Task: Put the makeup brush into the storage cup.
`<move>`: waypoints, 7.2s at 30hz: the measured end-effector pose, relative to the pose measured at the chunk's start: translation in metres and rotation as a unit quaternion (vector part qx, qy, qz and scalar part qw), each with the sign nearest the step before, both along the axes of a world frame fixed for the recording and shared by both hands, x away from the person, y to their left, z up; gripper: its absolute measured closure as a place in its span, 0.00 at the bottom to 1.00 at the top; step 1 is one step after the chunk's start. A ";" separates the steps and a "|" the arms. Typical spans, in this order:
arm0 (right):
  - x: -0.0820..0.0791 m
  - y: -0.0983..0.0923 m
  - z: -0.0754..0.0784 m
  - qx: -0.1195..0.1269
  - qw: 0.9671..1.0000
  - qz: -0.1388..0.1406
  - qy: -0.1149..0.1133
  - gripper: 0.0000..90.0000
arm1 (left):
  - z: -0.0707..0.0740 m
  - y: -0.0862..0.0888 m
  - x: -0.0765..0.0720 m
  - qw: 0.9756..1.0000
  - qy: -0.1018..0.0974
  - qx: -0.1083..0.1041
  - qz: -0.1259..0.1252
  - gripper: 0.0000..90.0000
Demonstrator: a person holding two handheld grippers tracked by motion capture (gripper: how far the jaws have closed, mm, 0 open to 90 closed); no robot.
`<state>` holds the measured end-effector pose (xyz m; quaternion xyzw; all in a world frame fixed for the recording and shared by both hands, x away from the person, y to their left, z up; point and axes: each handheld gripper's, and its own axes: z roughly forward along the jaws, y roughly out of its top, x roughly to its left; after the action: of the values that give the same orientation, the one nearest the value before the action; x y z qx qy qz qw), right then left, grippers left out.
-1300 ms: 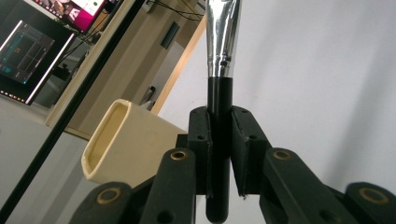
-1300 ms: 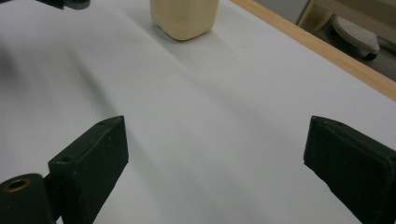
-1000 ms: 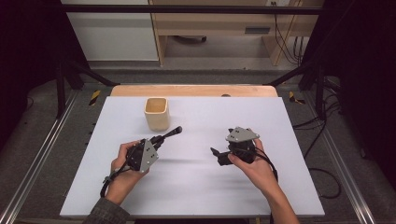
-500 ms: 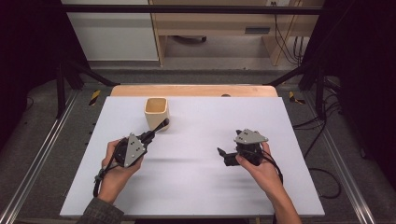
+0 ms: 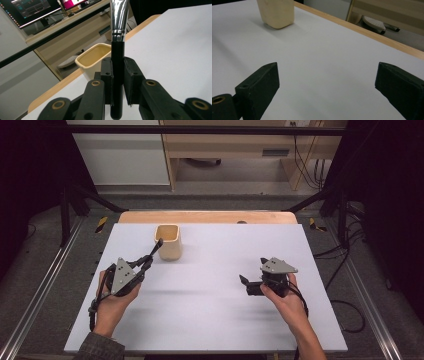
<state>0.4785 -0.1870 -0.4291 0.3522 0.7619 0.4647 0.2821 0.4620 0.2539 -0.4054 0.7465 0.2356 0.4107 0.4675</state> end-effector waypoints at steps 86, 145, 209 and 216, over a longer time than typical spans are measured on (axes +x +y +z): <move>-0.024 -0.079 -0.011 0.084 0.991 -0.053 -0.092 0.04 | 0.017 0.023 0.026 0.980 0.038 -0.195 0.003 0.88; -0.049 -0.075 -0.029 0.101 0.992 -0.030 -0.074 0.07 | 0.016 -0.030 0.092 0.983 0.030 -0.176 0.038 0.88; -0.048 -0.071 -0.030 0.109 0.992 -0.023 -0.061 0.07 | -0.012 -0.040 0.122 0.981 0.041 -0.176 0.067 0.88; -0.048 -0.072 -0.030 0.110 0.992 -0.022 -0.061 0.07 | -0.015 -0.040 0.121 0.981 0.043 -0.175 0.070 0.88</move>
<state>0.4304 -0.2585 -0.4595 0.3690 0.6798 0.5596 0.2975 0.5833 0.2141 -0.4206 0.6515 0.3756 0.3623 0.5507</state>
